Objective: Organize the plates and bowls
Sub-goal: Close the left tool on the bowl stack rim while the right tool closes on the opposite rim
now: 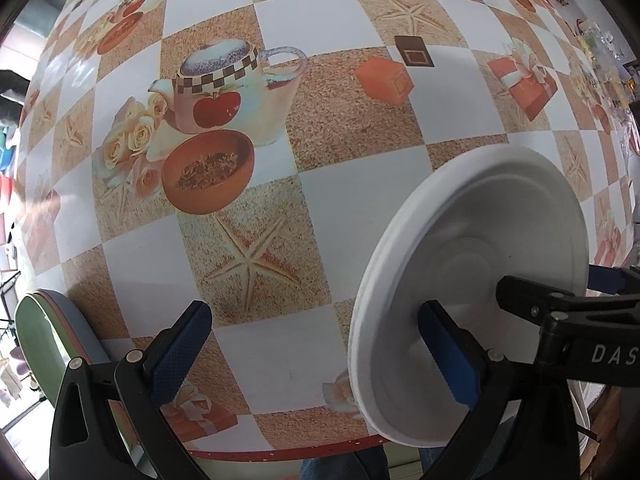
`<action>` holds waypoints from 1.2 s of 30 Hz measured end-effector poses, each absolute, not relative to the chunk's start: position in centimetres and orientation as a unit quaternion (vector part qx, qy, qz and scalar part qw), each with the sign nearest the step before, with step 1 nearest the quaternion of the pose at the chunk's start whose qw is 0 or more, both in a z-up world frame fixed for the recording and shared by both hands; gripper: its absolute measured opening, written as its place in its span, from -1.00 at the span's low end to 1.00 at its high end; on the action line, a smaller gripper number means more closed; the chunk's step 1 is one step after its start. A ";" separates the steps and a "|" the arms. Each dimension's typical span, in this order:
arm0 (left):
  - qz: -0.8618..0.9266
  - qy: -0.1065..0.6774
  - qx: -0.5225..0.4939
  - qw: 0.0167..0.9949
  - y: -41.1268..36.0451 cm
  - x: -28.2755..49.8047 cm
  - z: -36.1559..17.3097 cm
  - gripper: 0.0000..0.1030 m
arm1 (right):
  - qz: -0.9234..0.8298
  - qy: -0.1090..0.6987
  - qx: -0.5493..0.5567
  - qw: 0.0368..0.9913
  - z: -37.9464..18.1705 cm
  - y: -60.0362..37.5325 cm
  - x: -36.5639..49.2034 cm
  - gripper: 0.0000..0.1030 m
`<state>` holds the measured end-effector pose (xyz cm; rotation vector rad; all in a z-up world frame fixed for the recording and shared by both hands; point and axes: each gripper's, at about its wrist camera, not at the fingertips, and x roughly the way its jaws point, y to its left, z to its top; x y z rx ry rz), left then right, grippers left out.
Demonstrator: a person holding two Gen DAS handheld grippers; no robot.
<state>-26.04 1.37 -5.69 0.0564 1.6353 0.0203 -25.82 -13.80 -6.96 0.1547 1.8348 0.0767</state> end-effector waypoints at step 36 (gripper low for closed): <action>-0.057 0.733 0.035 0.677 0.6 -24.9 -5.5 0.21 | 0.086 0.782 0.095 0.609 -5.2 -12.4 -24.9 -0.54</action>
